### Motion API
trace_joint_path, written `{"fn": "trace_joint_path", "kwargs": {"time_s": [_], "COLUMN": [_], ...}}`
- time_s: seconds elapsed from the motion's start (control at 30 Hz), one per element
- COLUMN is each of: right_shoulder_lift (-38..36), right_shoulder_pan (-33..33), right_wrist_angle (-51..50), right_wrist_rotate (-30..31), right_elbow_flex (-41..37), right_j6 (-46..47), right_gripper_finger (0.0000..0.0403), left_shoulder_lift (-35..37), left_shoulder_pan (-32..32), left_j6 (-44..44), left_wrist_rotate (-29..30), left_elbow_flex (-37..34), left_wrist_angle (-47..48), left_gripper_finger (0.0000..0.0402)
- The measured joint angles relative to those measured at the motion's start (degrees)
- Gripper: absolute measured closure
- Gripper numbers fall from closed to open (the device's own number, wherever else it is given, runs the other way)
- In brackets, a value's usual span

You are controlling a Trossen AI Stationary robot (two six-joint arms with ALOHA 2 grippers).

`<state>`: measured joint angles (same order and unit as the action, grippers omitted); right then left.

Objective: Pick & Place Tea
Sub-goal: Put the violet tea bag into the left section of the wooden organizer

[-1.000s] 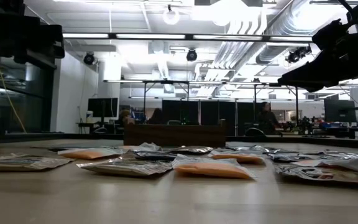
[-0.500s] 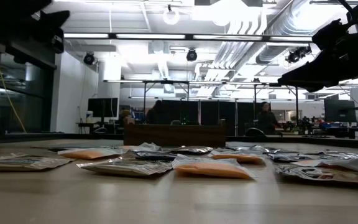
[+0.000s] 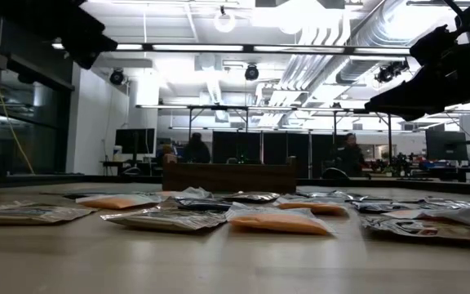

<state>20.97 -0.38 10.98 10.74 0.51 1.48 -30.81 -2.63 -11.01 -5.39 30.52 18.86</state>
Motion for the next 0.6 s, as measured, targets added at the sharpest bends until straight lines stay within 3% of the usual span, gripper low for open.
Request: {"fn": "trace_joint_path", "kwargs": {"time_s": [0.3, 0.6], "right_shoulder_lift": [-0.02, 0.0], "right_shoulder_pan": [0.0, 0.0], "right_wrist_angle": [-0.01, -0.02], "right_wrist_rotate": [0.0, 0.0], "right_elbow_flex": [-0.02, -0.02], "right_j6": [0.02, 0.0], "right_gripper_finger": [0.0245, 0.0242], "left_shoulder_lift": [-19.79, -35.25], "left_shoulder_pan": [0.04, 0.0], "left_j6": [-4.61, -7.37], "left_wrist_rotate": [-17.06, -20.76], "left_elbow_flex": [13.45, 15.7], "left_wrist_angle": [12.32, 14.51], "left_gripper_finger": [0.0231, 0.0231]}}
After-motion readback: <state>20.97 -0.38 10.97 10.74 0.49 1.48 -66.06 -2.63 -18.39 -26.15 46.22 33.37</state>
